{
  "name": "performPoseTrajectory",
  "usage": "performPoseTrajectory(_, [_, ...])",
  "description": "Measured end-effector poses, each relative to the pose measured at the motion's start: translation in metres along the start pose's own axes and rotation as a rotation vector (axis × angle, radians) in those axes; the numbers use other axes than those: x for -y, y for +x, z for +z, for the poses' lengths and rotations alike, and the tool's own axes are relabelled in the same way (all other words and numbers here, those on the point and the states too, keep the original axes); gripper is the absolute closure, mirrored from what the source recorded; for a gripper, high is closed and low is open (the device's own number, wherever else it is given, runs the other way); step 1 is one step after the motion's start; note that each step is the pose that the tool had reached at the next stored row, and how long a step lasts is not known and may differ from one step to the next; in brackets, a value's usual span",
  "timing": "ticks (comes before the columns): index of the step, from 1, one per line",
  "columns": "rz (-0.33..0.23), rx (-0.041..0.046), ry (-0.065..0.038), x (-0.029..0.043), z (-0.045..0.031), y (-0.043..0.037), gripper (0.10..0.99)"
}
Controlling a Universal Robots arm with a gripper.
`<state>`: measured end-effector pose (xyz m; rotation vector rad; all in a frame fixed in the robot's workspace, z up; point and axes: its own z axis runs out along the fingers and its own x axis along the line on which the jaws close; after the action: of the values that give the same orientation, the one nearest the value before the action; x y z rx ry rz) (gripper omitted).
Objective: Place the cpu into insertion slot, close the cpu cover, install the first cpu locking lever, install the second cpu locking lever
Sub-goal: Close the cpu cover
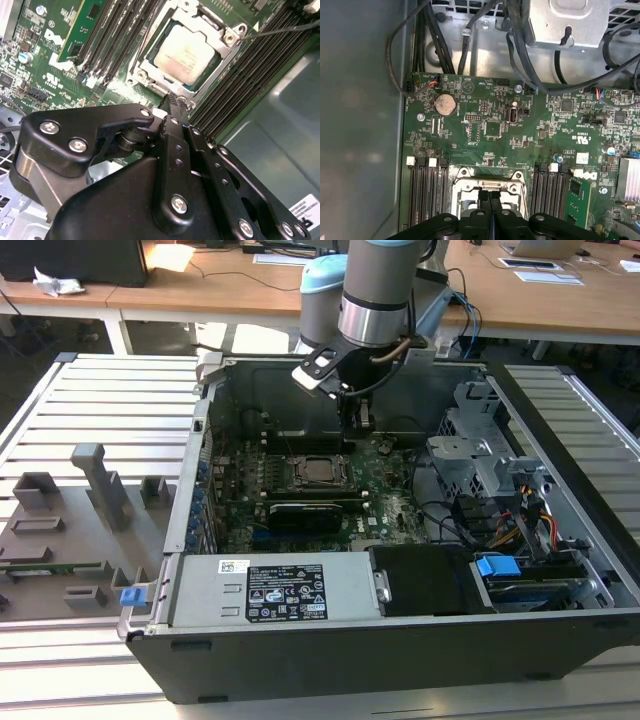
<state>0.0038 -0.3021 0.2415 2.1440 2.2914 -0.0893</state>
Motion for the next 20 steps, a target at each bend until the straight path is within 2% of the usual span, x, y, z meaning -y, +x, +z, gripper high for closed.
performPoseTrajectory(2, [0.0, 0.0, 0.0, 0.0045, 0.0002, 0.0003, 0.98])
performPoseTrajectory(10, [0.0, 0.0001, 0.0, 0.0124, 0.0006, 0.0008, 0.98])
performPoseTrajectory(14, [0.0, 0.0001, 0.0, 0.0188, 0.0037, 0.0014, 0.98])
performPoseTrajectory(20, [-0.001, 0.0001, 0.0, 0.039, 0.0133, 0.0031, 0.98])
